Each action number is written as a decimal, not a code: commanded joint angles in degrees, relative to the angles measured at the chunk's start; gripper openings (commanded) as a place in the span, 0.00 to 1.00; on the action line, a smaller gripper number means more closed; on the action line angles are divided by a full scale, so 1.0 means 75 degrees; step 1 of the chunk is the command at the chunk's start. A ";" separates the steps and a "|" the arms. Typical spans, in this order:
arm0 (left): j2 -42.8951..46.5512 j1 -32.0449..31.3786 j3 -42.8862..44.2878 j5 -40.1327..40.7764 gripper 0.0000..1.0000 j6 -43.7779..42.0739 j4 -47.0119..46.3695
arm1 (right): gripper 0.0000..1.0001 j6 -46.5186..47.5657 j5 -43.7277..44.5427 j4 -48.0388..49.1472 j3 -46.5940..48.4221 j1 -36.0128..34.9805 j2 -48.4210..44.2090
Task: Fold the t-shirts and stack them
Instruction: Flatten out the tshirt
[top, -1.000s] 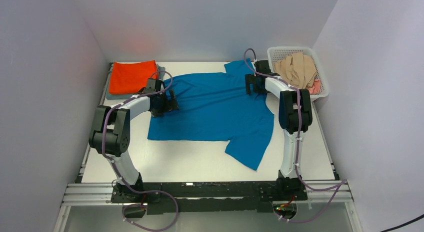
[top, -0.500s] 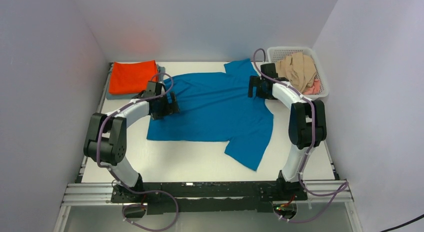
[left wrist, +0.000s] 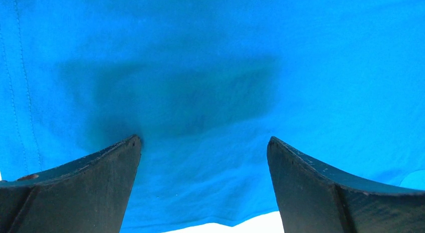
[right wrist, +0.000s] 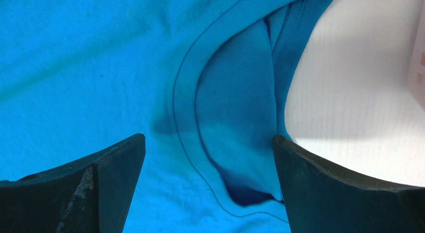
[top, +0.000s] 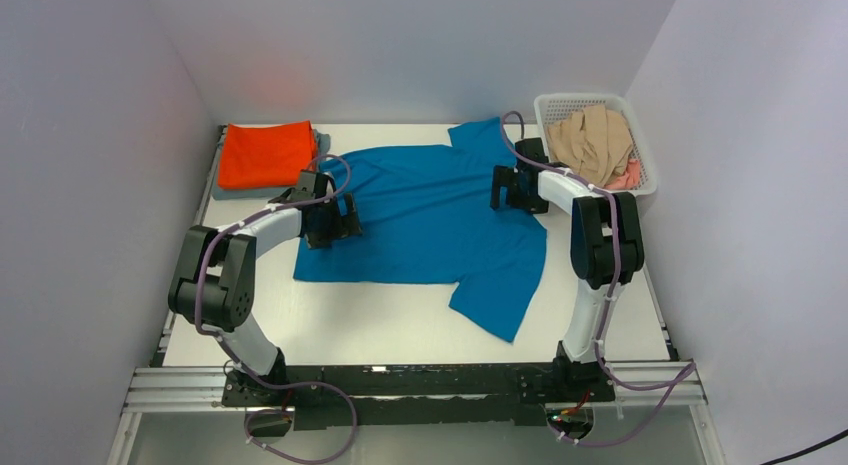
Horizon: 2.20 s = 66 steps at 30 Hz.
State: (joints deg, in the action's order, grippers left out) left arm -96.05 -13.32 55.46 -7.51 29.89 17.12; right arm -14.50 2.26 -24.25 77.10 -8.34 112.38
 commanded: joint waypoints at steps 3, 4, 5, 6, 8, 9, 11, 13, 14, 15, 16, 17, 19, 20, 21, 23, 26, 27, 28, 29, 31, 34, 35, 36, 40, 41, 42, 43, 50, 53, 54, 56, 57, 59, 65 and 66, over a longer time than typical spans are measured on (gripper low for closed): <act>-0.0107 -0.0005 -0.0089 0.0245 1.00 0.0139 0.0004 | 1.00 -0.0129 0.0528 0.0125 -0.0026 -0.0014 0.0279; -0.0101 -0.0005 -0.0110 0.0306 0.99 0.0137 0.0023 | 1.00 -0.0123 0.0628 0.0097 -0.0032 -0.0010 0.0320; -0.0099 -0.0005 -0.0137 0.0360 0.99 0.0138 0.0048 | 1.00 -0.0125 0.0743 0.0076 -0.0047 -0.0013 0.0347; -0.0090 0.0001 -0.0183 0.0424 0.99 0.0151 0.0074 | 1.00 -0.0146 0.0932 0.0007 -0.0060 -0.0019 0.0358; -0.0074 0.0014 -0.0249 0.0517 1.00 0.0163 0.0106 | 1.00 -0.0162 0.1418 -0.0096 -0.0109 -0.0003 0.0348; -0.0093 0.0018 -0.0273 0.0580 0.99 0.0179 0.0136 | 1.00 -0.0168 0.1627 -0.0133 -0.0135 -0.0010 0.0329; -0.0112 0.0030 -0.0306 0.0629 0.99 0.0179 0.0167 | 1.00 -0.0157 0.1806 -0.0165 -0.0200 -0.0004 0.0271; -0.0129 0.0041 -0.0332 0.0678 1.00 0.0187 0.0211 | 1.00 -0.0195 0.1842 -0.0150 -0.0264 0.0010 0.0230; -0.0136 0.0051 -0.0348 0.0688 1.00 0.0187 0.0213 | 1.00 -0.0188 0.1843 -0.0124 -0.0296 0.0013 0.0228; -0.0131 0.0053 -0.0356 0.0689 0.99 0.0203 0.0213 | 1.00 -0.0193 0.1865 -0.0110 -0.0309 0.0022 0.0243; -0.0122 0.0054 -0.0364 0.0694 0.99 0.0206 0.0203 | 1.00 -0.0198 0.1948 -0.0116 -0.0302 0.0022 0.0275; -0.0122 0.0054 -0.0358 0.0715 0.99 0.0215 0.0231 | 1.00 -0.0259 0.2092 -0.0185 -0.0255 0.0041 0.0318; -0.0099 0.0054 -0.0362 0.0766 0.99 0.0236 0.0297 | 1.00 -0.0416 0.2338 -0.0293 -0.0192 0.0088 0.0381; -0.0084 0.0065 -0.0375 0.0796 1.00 0.0253 0.0329 | 1.00 -0.0475 0.2382 -0.0347 -0.0212 0.0117 0.0371; -0.0059 0.0068 -0.0409 0.0811 0.99 0.0254 0.0344 | 1.00 -0.0555 0.2326 -0.0340 -0.0318 0.0142 0.0343; -0.0013 0.0065 -0.0482 0.0806 1.00 0.0256 0.0322 | 1.00 -0.0677 0.2109 -0.0127 -0.0635 0.0189 0.0194; 0.0027 0.0065 -0.0555 0.0802 0.99 0.0262 0.0301 | 1.00 -0.0796 0.1524 0.0199 -0.1080 0.0274 -0.0026; 0.0038 0.0065 -0.0584 0.0779 0.99 0.0268 0.0287 | 1.00 -0.0751 0.1309 0.0270 -0.1158 0.0288 -0.0071; 0.0038 0.0065 -0.0593 0.0764 0.99 0.0248 0.0270 | 1.00 -0.0730 0.1203 0.0333 -0.1205 0.0285 -0.0121; 0.0045 0.0065 -0.0593 0.0782 0.99 0.0247 0.0276 | 1.00 -0.0736 0.1107 0.0437 -0.1253 0.0294 -0.0187; 0.0060 0.0066 -0.0544 0.0849 0.99 0.0230 0.0353 | 1.00 -0.0788 0.0804 0.0557 -0.1358 0.0322 -0.0318; 0.0178 0.0065 -0.0553 0.0930 0.99 0.0215 0.0396 | 1.00 -0.0736 0.0936 0.0540 -0.1278 0.0304 -0.0482; 0.0224 0.0065 -0.0548 0.0956 0.99 0.0209 0.0423 | 1.00 -0.0719 0.0981 0.0532 -0.1179 0.0303 -0.0522; 0.0267 0.0065 -0.0536 0.0975 0.99 0.0208 0.0468 | 1.00 -0.0683 0.0994 0.0505 -0.1027 0.0303 -0.0580; 0.0390 0.0121 -0.0582 0.1316 0.99 0.0187 0.0657 | 1.00 -0.0476 0.0800 0.0562 -0.0564 0.0271 -0.1033; 0.0399 0.0182 -0.0602 0.1374 0.99 0.0203 0.0699 | 1.00 -0.0430 0.0787 0.0563 -0.0515 0.0263 -0.1167; 0.0407 0.0257 -0.0634 0.1382 0.99 0.0199 0.0701 | 1.00 -0.0401 0.0772 0.0521 -0.0495 0.0262 -0.1299; 0.0424 0.0335 -0.0670 0.1335 1.00 0.0190 0.0685 | 1.00 -0.0434 0.0821 0.0454 -0.0546 0.0257 -0.1418; 0.0582 0.0537 -0.0819 0.1083 0.99 0.0111 0.0462 | 1.00 -0.0387 -0.0117 0.0673 -0.1181 0.0199 -0.1850; 0.0656 0.0534 -0.0817 0.0803 0.99 0.0065 0.0337 | 1.00 -0.0331 -0.0739 0.0932 -0.1213 0.0092 -0.1783; 0.0690 0.0537 -0.0816 0.0783 1.00 0.0069 0.0319 | 1.00 -0.0378 -0.0884 0.1036 -0.1239 0.0076 -0.1742; 0.0712 0.0534 -0.0807 0.0743 0.99 0.0069 0.0301 | 1.00 -0.0485 -0.1152 0.1095 -0.1199 0.0060 -0.1519; 0.0716 0.0534 -0.0801 0.0717 0.99 0.0072 0.0290 | 1.00 -0.0539 -0.1102 0.1095 -0.1153 0.0055 -0.1324; 0.0708 0.0534 -0.0798 0.0704 0.99 0.0069 0.0277 | 1.00 -0.0556 -0.0957 0.1138 -0.1087 0.0060 -0.1042; 0.0670 0.0534 -0.0805 0.0765 0.99 0.0075 0.0283 | 1.00 -0.0597 -0.1100 0.1236 -0.0993 0.0054 -0.0339; 0.0656 0.0534 -0.0792 0.0769 0.99 0.0080 0.0287 | 1.00 -0.0606 -0.1088 0.1267 -0.1039 0.0048 -0.0276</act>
State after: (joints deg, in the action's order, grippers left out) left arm -91.72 -9.56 50.59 -1.43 30.83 17.19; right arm -18.11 -3.70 -16.73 68.66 -8.01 108.05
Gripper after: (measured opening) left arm 0.994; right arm 0.997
